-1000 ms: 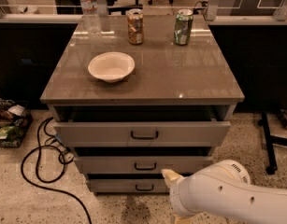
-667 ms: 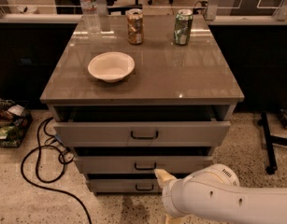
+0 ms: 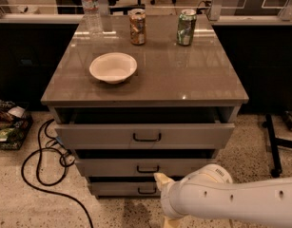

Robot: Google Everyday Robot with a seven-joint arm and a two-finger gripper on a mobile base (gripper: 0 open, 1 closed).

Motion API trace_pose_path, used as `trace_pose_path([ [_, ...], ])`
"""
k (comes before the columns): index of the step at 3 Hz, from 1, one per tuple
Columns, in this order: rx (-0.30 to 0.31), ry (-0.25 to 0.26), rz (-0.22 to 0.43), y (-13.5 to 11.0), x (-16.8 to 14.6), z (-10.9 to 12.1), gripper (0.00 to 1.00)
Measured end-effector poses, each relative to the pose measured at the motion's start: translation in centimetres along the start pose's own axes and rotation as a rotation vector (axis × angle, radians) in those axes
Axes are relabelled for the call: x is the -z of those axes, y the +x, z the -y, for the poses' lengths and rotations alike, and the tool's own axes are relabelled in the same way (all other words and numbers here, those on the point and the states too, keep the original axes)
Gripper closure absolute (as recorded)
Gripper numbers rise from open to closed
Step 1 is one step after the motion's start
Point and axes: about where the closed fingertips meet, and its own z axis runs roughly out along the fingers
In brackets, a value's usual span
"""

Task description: Open bottom drawer

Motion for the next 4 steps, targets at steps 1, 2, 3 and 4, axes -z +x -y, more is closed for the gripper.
trace_pose_path([
  [1, -0.001, -0.087, -0.048, 1.5, -3.4, -1.9, 0.00],
  [2, 0.012, -0.158, -0.096, 2.7, -6.3, -3.5, 0.00],
  [3, 0.007, -0.191, -0.116, 2.9, -9.5, -3.5, 0.00],
  [4, -0.033, -0.182, -0.109, 2.5, -12.1, -2.8, 0.00],
])
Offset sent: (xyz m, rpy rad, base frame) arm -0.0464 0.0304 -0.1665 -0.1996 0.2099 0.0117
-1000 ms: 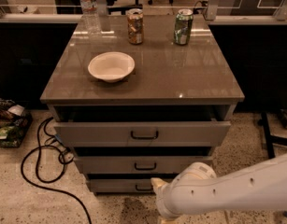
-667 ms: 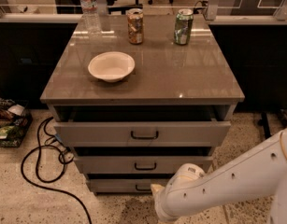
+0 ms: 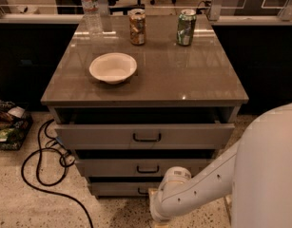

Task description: Open bottom drawer

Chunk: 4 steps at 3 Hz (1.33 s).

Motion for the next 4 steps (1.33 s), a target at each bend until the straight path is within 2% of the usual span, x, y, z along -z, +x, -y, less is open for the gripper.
trace_pose_path([
  [1, -0.060, 0.022, -0.003, -0.7, -2.9, 0.0, 0.00],
  [3, -0.058, 0.036, 0.008, -0.7, -3.7, 0.6, 0.00],
  [4, -0.063, 0.043, -0.014, -0.1, -6.1, 0.8, 0.00],
])
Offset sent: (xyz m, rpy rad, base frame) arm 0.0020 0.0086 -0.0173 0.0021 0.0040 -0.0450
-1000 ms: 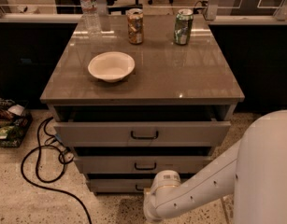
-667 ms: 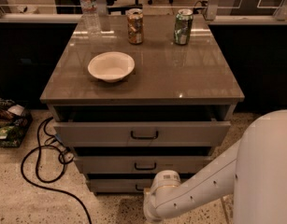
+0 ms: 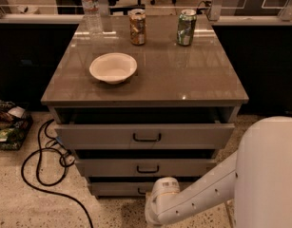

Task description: Open bottom drawer

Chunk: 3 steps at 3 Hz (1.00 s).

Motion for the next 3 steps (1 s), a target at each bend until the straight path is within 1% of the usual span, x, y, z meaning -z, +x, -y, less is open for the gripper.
trace_pose_path([
  [1, 0.003, -0.008, -0.055, 1.6, -2.7, -0.7, 0.00],
  [2, 0.013, 0.000, -0.089, 2.6, -4.9, -0.8, 0.00],
  [3, 0.028, 0.038, -0.046, 3.6, -6.8, 0.1, 0.00],
])
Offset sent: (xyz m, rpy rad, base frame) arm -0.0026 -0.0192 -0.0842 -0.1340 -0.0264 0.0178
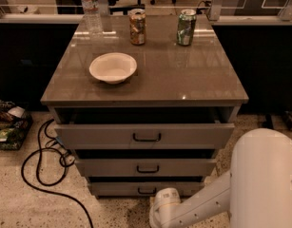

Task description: Open bottom drawer

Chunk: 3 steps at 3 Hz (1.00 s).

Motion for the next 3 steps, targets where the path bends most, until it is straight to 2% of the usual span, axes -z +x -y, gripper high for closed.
trace_pose_path([
  [1, 0.006, 0.038, 0.099, 1.7, -1.9, 1.2, 0.00],
  [2, 0.017, 0.038, 0.198, -0.4, -1.7, 1.3, 0.00],
  [3, 0.017, 0.038, 0.198, -0.4, -1.7, 1.3, 0.00],
])
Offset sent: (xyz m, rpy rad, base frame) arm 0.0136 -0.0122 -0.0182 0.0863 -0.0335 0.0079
